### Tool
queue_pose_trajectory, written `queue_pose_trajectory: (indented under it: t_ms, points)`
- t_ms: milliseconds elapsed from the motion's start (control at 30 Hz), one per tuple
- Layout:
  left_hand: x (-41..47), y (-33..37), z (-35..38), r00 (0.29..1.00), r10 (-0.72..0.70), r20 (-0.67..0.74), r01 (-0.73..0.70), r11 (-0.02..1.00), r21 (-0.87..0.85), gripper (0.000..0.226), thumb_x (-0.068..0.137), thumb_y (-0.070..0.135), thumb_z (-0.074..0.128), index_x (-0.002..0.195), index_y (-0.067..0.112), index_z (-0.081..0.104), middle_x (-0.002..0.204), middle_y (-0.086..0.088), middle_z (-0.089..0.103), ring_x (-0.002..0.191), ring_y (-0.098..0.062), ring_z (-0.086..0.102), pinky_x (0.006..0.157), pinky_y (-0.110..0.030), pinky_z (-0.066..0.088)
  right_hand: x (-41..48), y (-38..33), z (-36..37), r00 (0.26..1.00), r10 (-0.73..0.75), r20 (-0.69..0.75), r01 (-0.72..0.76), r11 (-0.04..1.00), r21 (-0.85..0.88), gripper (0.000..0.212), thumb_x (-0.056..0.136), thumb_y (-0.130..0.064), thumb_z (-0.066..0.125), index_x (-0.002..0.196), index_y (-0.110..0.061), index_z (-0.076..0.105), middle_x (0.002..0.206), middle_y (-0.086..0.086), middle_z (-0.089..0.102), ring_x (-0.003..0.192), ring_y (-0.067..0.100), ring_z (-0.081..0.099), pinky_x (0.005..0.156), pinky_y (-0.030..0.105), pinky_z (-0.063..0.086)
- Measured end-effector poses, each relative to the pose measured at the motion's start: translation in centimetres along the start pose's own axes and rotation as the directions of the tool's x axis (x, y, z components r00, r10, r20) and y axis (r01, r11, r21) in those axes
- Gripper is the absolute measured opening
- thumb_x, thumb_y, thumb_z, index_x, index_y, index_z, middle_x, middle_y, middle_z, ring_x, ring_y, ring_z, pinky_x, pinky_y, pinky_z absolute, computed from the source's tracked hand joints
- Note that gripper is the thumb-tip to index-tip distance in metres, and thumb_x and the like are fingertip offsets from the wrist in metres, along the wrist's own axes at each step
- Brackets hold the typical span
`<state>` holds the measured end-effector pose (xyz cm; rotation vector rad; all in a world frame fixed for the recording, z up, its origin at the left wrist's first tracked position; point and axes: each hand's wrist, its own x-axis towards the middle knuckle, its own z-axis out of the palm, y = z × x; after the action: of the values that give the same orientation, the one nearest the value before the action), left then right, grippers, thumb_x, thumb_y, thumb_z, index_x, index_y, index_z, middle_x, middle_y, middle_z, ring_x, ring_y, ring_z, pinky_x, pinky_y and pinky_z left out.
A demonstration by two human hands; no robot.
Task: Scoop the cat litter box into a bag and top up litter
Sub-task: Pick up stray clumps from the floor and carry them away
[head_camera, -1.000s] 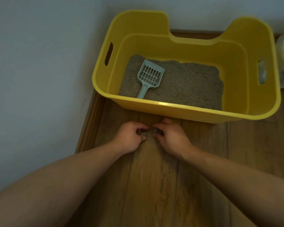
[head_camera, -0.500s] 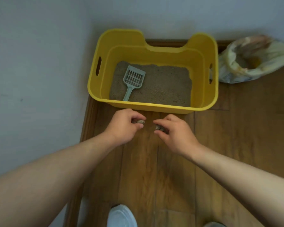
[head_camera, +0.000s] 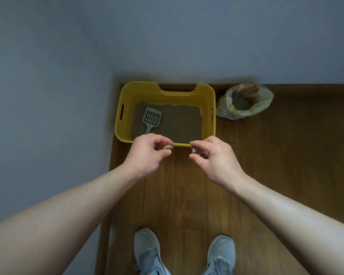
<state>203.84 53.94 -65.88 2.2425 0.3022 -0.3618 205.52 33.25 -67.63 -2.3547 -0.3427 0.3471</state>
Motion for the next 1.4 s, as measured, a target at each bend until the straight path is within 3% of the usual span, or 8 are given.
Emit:
queue_pose_trajectory:
  t_ms: [300,600,733,1000,1167,1400]
  points:
    - [-4.7,15.5,-7.3,0.986,0.158,-0.051,-0.161,0.985,-0.066,0.021,0.083,0.018,0.077,0.103,0.026,0.076,0.084,0.019,0.062,0.076,0.011,0.056,0.066,-0.005,0.039,-2.9,-9.5,-15.8,0.994,0.005,-0.105,-0.002,1.0,0.025,0.033,0.087,-0.029,0.073,0.12,-0.025,0.071,0.099,-0.006,0.063,0.086,0.008,0.063,0.081,0.023,0.055]
    - [-9.2,30.1,-14.5,0.958,0.275,-0.082,-0.282,0.956,-0.084,0.016,0.082,0.019,0.079,0.095,0.027,0.077,0.073,0.018,0.057,0.065,0.0,0.054,0.064,-0.012,0.041,-6.0,-17.8,-30.2,0.983,0.055,-0.176,-0.047,0.998,0.051,0.03,0.086,-0.029,0.074,0.116,-0.025,0.073,0.095,-0.005,0.063,0.082,0.007,0.063,0.078,0.019,0.052]
    - [-11.4,35.4,-17.1,0.941,0.327,-0.081,-0.332,0.942,-0.047,0.016,0.082,0.02,0.078,0.095,0.028,0.077,0.079,0.015,0.061,0.069,0.0,0.056,0.065,-0.009,0.041,-7.5,-20.8,-34.8,0.974,0.072,-0.214,-0.061,0.996,0.06,0.03,0.085,-0.027,0.074,0.115,-0.025,0.074,0.09,-0.01,0.06,0.081,0.003,0.061,0.071,0.003,0.04]
    - [-16.5,43.6,-20.5,0.934,0.341,-0.101,-0.349,0.935,-0.066,0.018,0.083,0.017,0.077,0.1,0.022,0.077,0.083,0.017,0.063,0.073,-0.002,0.06,0.07,-0.016,0.048,-11.3,-25.4,-42.5,0.948,0.154,-0.277,-0.113,0.981,0.158,0.033,0.083,-0.026,0.077,0.115,-0.023,0.074,0.092,-0.006,0.064,0.072,0.004,0.058,0.081,0.024,0.054]
    - [-19.6,47.4,-21.2,0.926,0.355,-0.126,-0.362,0.932,-0.035,0.019,0.083,0.019,0.077,0.102,0.021,0.077,0.09,0.012,0.066,0.083,-0.007,0.063,0.073,-0.014,0.05,-14.3,-27.2,-46.8,0.933,0.173,-0.317,-0.133,0.981,0.144,0.033,0.083,-0.026,0.076,0.116,-0.022,0.073,0.094,-0.006,0.065,0.078,0.005,0.058,0.075,0.012,0.046]
    - [-22.0,51.4,-21.5,0.911,0.404,-0.082,-0.407,0.913,-0.022,0.019,0.083,0.018,0.077,0.102,0.022,0.076,0.097,0.005,0.071,0.089,-0.007,0.066,0.081,-0.02,0.055,-18.3,-28.8,-50.6,0.894,0.248,-0.372,-0.214,0.968,0.131,0.033,0.083,-0.024,0.076,0.116,-0.019,0.073,0.091,-0.008,0.062,0.083,0.008,0.059,0.08,0.016,0.045]
